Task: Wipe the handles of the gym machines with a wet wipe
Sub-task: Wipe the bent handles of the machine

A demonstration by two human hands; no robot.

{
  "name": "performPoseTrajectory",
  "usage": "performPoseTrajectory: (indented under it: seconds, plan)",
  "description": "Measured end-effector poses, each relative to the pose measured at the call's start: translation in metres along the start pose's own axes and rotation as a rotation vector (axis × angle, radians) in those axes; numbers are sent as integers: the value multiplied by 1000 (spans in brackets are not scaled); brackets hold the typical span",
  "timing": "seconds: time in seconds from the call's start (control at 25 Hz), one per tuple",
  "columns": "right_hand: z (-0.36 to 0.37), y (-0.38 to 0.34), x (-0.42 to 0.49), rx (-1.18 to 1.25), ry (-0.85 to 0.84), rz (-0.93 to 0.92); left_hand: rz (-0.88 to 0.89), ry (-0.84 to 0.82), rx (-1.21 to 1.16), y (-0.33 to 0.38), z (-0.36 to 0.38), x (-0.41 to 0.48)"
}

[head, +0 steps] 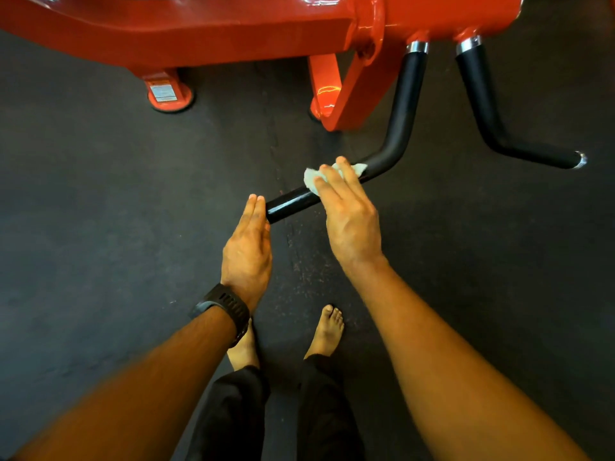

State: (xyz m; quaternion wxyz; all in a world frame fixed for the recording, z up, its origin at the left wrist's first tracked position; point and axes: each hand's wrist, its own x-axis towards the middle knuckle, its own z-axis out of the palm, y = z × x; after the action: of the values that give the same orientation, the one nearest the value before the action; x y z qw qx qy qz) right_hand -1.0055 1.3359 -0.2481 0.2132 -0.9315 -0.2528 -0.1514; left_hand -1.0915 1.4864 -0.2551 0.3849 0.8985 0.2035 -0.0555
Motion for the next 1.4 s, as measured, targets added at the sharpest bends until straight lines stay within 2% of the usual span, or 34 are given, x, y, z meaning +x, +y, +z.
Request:
performPoseTrajectory:
  seconds: [0.08, 0.12, 0.2, 0.24, 0.36, 0.48, 0.52, 0.64, 0.68, 0.8, 0.84, 0.92, 0.96, 1.08, 1.2, 1.24, 1.32, 1.4]
  plan:
    - [-11, 20, 6, -66, -113, -189, 2, 3, -2, 1, 0, 0]
    - [-16, 31, 12, -88, -127, -190, 0, 3, -8, 2, 1, 0]
    - [-19, 31, 20, -74, -132, -66, -20, 6, -27, 3, 3, 0]
    - [-15, 21, 18, -94, -151, -76, -27, 9, -38, 3, 4, -1]
    - [-13, 13, 15, -121, -251, -288, -37, 16, -52, 5, 8, -1]
    - [-20, 31, 35, -158, -197, -103, 14, -5, -16, 5, 10, 0]
    - [-18, 22, 37, -205, -214, -118, 31, -11, -4, 6, 12, 0]
    - [-5, 0, 22, -240, -291, -414, 37, -17, 9, 14, 17, -4]
    - [-11, 12, 27, -228, -313, -412, 34, -20, 8, 17, 18, -5]
    - [-32, 45, 49, -296, -282, -90, 45, -14, 30, 16, 18, -4]
    - [-32, 41, 50, -347, -304, -108, 52, -6, 52, 14, 19, -4]
    - [-28, 26, 47, -382, -376, -327, 49, 11, 78, 16, 22, -4]
    - [-29, 28, 49, -370, -389, -359, 41, 16, 76, 18, 23, -5]
    - [-43, 48, 62, -383, -367, -116, 59, 8, 82, 22, 25, -5]
    - [-41, 36, 39, -377, -231, -167, 66, 11, 88, 21, 24, -4]
    - [-38, 30, 33, -320, -215, -107, 63, 7, 84, 22, 24, -4]
    - [-32, 19, 23, -128, -82, 221, 79, 8, 88, 24, 24, -4]
    - [-25, 4, 20, 154, 235, 662, 81, 19, 87, 27, 25, -4]
